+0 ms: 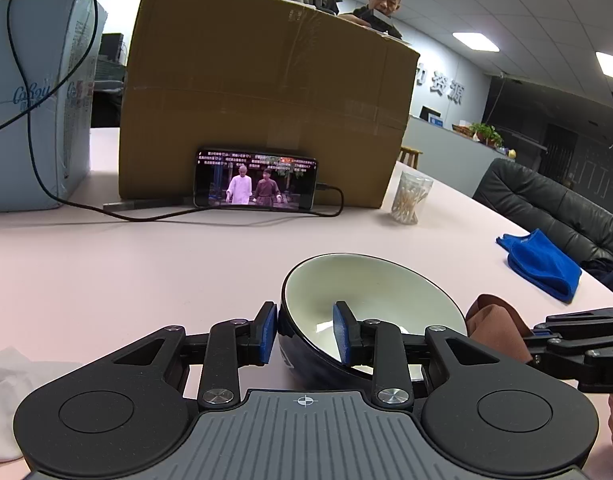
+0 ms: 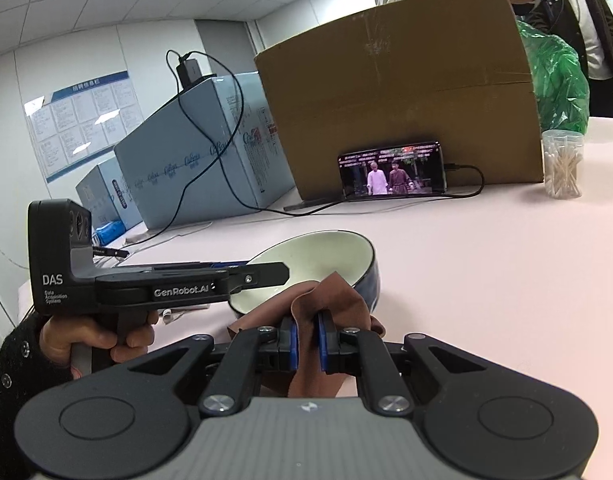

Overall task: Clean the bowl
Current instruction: 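Continue rubbing the cloth on the bowl's outer wall with the right gripper while the left gripper holds the rim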

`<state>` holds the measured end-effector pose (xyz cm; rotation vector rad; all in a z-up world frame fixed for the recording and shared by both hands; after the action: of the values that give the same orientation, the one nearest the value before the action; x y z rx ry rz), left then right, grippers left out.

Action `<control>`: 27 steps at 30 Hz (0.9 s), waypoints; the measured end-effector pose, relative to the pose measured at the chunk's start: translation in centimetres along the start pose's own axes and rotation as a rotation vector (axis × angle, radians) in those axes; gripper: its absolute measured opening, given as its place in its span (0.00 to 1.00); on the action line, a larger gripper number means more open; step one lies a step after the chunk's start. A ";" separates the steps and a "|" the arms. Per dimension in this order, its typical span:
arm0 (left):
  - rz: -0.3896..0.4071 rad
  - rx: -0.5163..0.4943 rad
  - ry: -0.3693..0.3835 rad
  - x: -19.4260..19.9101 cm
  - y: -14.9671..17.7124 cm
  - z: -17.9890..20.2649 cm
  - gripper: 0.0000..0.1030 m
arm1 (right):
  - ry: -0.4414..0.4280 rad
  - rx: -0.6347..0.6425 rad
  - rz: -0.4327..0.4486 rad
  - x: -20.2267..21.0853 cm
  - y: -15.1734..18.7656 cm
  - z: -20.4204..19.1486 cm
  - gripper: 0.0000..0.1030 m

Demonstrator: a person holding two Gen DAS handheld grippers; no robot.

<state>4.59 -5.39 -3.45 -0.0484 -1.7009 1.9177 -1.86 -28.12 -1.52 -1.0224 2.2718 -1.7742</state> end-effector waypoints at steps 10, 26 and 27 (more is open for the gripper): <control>0.000 0.002 0.000 0.0 0.0 -0.1 0.29 | -0.014 0.027 -0.026 -0.5 0.4 -0.9 0.11; 0.001 0.006 0.000 0.0 0.0 -0.1 0.29 | -0.006 0.021 -0.027 -0.5 0.5 -0.6 0.11; 0.001 0.007 0.000 0.0 0.0 -0.1 0.29 | -0.006 0.025 -0.034 -0.7 0.6 -0.7 0.11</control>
<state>4.64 -5.27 -3.48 -0.0470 -1.6950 1.9242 -1.93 -27.11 -2.00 -1.0660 2.2367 -1.8049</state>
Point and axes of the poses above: each gripper's, at about its wrist camera, not at the fingertips, and x roughly against the way its jaws point, z to its right, y to its underside, the point moved 4 cm from there along -x, roughly the way its jaws point, and after that the axes turned 7 degrees about z, right-handed, at the moved point
